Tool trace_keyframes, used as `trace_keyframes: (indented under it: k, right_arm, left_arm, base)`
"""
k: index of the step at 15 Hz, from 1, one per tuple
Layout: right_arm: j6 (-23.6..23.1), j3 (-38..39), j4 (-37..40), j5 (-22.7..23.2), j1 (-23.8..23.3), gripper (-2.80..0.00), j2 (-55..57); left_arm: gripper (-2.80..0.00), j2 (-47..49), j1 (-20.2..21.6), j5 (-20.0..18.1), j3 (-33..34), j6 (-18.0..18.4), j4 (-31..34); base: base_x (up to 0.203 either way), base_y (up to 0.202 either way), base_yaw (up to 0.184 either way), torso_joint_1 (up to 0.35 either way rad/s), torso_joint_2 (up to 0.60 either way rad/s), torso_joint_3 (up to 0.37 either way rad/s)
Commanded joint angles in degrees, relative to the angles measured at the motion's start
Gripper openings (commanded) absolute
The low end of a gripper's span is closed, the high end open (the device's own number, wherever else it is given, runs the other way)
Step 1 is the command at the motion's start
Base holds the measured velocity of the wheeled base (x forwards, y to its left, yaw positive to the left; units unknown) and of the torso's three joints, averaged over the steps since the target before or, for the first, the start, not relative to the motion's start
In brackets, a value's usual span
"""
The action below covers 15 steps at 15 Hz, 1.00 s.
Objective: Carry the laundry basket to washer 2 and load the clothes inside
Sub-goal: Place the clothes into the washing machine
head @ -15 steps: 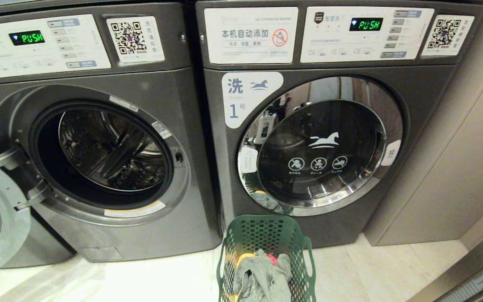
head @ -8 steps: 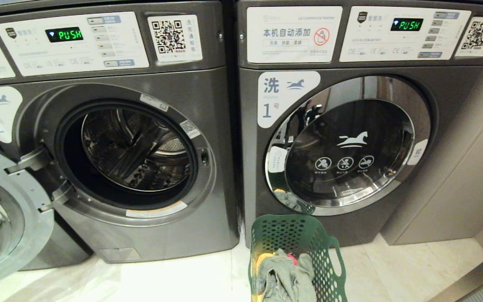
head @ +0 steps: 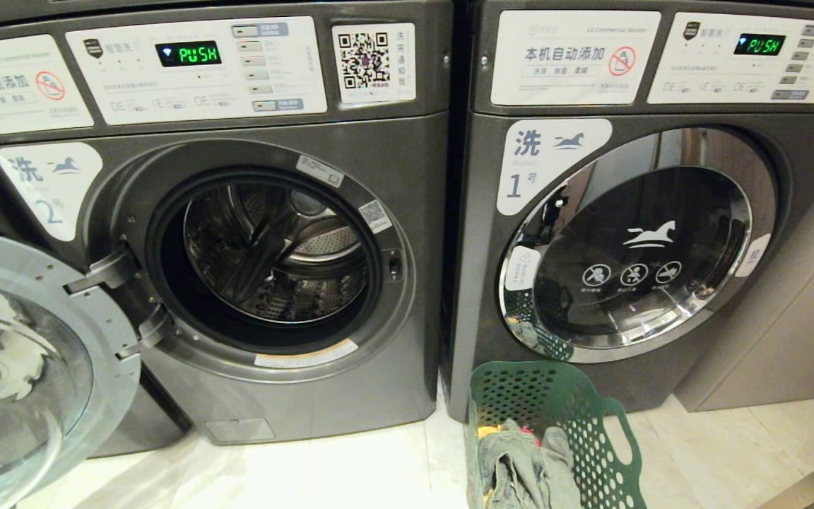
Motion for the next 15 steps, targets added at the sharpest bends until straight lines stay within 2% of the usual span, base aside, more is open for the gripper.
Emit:
trace_keyframes:
  k: [1,11,15]
  right_arm:
    - [0.0,0.0,0.0,0.1,0.0,-2.8,0.1]
    - [0.2,0.0,0.0,0.0,0.0,-2.8,0.1]
    - [0.2,0.0,0.0,0.0,0.0,-2.8,0.1]
  left_arm:
    - [-2.8,0.1,0.0,0.0,0.1,0.0,-0.2]
    - [-2.8,0.1,0.0,0.0,0.1,0.0,-0.2]
    - [-2.8,0.1,0.0,0.0,0.0,0.0,0.2]
  base:
    - [0.0,0.194,-0.002,0.005,0.01,0.004]
    - [0.0,0.191,-0.001,0.002,0.0,0.003]
    - [0.0,0.022,0.0,0.003,0.0,-0.031]
